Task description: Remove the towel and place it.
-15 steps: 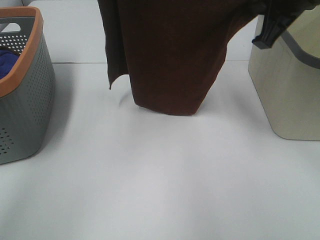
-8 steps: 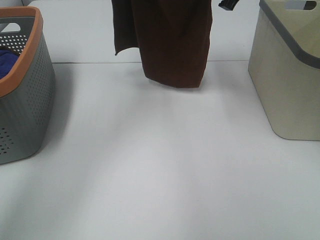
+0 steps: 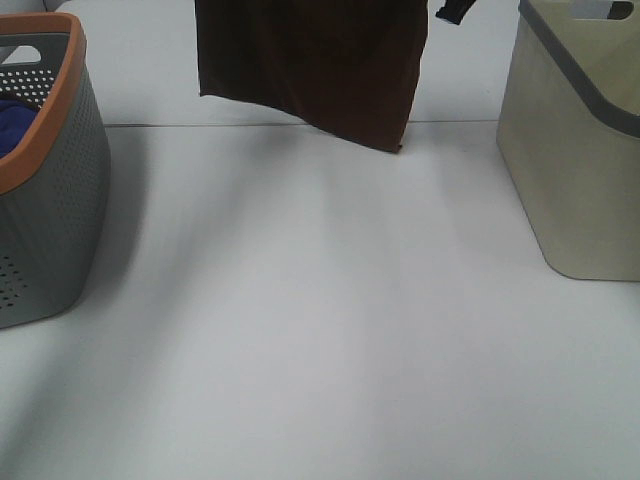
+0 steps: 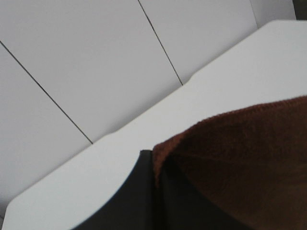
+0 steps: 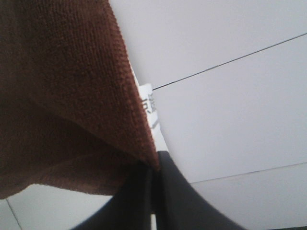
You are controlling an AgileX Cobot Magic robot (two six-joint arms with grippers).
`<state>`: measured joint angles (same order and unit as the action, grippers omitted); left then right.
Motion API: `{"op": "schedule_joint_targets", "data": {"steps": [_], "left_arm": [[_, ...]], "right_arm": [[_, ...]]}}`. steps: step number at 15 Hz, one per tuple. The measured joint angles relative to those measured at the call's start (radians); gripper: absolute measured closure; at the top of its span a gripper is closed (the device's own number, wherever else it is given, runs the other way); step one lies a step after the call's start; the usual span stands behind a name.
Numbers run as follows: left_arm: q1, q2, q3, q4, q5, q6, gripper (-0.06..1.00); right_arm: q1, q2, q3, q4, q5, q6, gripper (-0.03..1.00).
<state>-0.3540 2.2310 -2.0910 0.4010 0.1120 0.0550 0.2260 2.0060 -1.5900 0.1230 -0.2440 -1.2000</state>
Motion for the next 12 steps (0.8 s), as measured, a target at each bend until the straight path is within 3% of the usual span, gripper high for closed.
{"op": "schedule_joint_targets", "data": {"steps": [2, 3, 4, 6, 8, 10, 12], "left_arm": [[-0.008, 0.002, 0.000, 0.000, 0.110, 0.000, 0.94], [-0.020, 0.002, 0.000, 0.000, 0.205, 0.000, 0.94], [-0.051, 0.002, 0.000, -0.013, 0.414, 0.039, 0.94], [-0.070, 0.002, 0.000, -0.114, 0.652, 0.141, 0.94], [-0.069, 0.002, 0.000, -0.225, 0.847, 0.237, 0.94], [-0.065, 0.002, 0.000, -0.311, 1.009, 0.314, 0.94], [-0.062, 0.002, 0.000, -0.378, 1.092, 0.371, 0.94]], "right_arm": [[-0.020, 0.000, 0.000, 0.010, 0.058, 0.000, 0.94], [-0.023, -0.004, -0.001, 0.017, 0.132, 0.000, 0.94], [-0.023, -0.025, -0.002, 0.056, 0.386, 0.001, 0.94], [-0.023, -0.045, -0.002, 0.099, 0.644, 0.002, 0.94], [-0.023, -0.048, -0.002, 0.136, 0.862, 0.004, 0.94], [-0.023, -0.048, -0.002, 0.170, 1.016, 0.004, 0.94], [-0.023, -0.048, -0.002, 0.202, 1.150, 0.012, 0.94]]}}
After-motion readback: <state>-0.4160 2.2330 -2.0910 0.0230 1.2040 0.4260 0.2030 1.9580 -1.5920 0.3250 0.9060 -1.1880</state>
